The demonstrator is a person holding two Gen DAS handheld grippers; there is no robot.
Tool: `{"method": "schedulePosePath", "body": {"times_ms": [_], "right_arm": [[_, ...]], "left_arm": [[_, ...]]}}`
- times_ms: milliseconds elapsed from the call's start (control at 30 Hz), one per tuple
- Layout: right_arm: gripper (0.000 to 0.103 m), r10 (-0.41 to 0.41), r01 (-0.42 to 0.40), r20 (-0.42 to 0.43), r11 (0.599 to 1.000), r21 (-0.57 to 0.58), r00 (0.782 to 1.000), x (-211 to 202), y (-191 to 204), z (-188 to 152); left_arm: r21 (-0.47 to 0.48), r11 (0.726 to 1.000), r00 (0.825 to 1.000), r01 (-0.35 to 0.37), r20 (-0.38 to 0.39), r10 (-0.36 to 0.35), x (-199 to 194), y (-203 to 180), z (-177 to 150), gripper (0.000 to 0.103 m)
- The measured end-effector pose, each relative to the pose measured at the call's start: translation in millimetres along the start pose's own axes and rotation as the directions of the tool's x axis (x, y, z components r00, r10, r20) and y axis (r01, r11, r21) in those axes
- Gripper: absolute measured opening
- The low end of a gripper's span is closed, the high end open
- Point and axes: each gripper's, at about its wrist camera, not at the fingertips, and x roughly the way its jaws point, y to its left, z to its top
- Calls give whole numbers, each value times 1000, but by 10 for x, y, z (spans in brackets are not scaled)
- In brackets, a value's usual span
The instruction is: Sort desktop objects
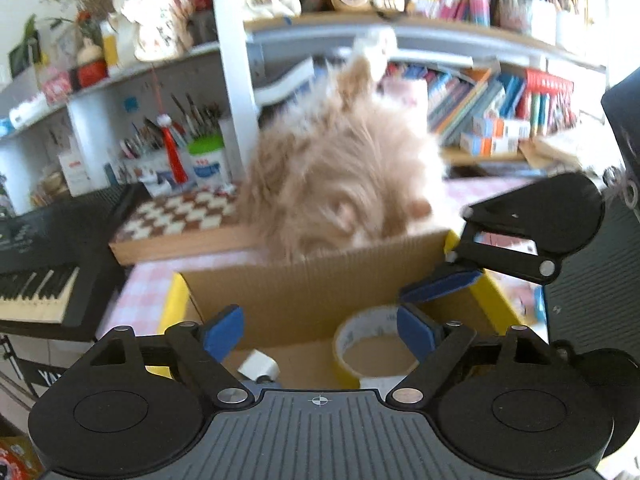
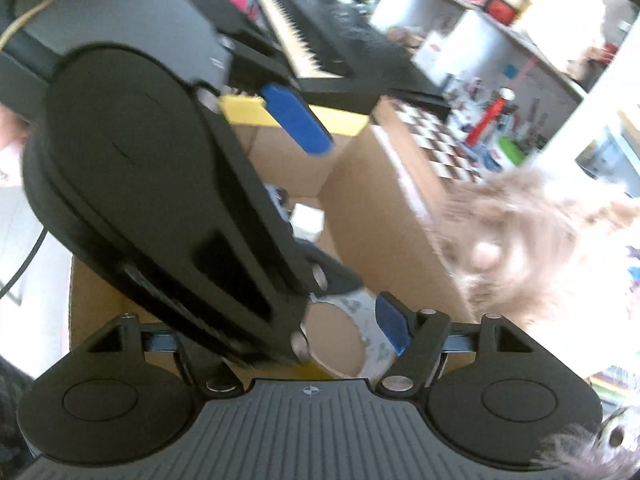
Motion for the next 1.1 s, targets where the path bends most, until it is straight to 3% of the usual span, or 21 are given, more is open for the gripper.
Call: {"method": "schedulePosePath", "body": {"times_ms": [400, 667, 833, 1100], "right_arm": [[72, -119, 107, 76, 984, 144, 990, -451, -43, -137], [72, -209, 164, 114, 934, 316, 971, -781, -63, -281], [72, -283, 225, 117, 907, 357, 952, -928, 74, -341], [73, -332, 253, 121, 869, 426, 935, -1079, 307, -388]], "left_arm": [[-115, 993, 997, -14, 72, 22, -440, 139, -29, 88], [-197, 980, 994, -21, 102, 42, -749, 143, -200, 88], [-154, 986, 990, -68, 114, 86, -907, 52, -307, 88], [-173, 983, 987, -64, 136, 88, -1118, 38, -436, 88]]}}
